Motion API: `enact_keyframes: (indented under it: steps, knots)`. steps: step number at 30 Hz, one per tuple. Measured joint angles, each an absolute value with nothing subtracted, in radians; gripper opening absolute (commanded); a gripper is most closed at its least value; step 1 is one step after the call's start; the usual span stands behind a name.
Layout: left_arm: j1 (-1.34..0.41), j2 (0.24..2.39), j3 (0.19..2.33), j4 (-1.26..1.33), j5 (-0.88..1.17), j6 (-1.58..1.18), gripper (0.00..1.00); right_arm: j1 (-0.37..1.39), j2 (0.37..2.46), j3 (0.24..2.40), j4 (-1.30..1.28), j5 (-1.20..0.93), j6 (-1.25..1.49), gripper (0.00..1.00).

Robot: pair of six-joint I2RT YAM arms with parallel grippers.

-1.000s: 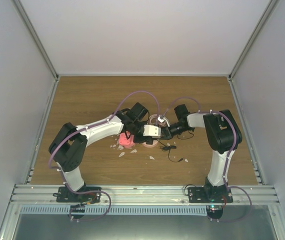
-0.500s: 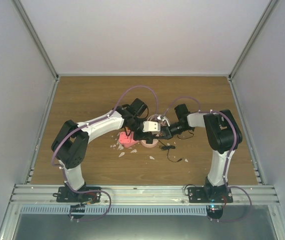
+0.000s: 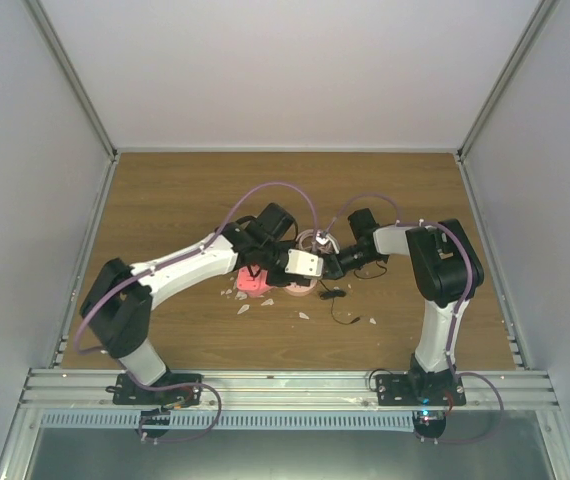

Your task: Pull the plug off the socket

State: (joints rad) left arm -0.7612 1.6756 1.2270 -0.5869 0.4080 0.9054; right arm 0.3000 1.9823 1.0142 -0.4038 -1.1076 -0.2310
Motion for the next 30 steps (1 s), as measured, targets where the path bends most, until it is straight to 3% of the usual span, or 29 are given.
enact_keyframes:
  steps: [19,30]
  knots:
    - [-0.773,1.544,1.231,-0.674,0.566,0.927,0.07,0.302,1.953,1.005,-0.409,-1.078,-0.249,0.01]
    - [-0.54,1.44,1.275,-0.695,0.744,0.793,0.08,0.302,1.872,1.003,-0.479,-0.97,-0.327,0.05]
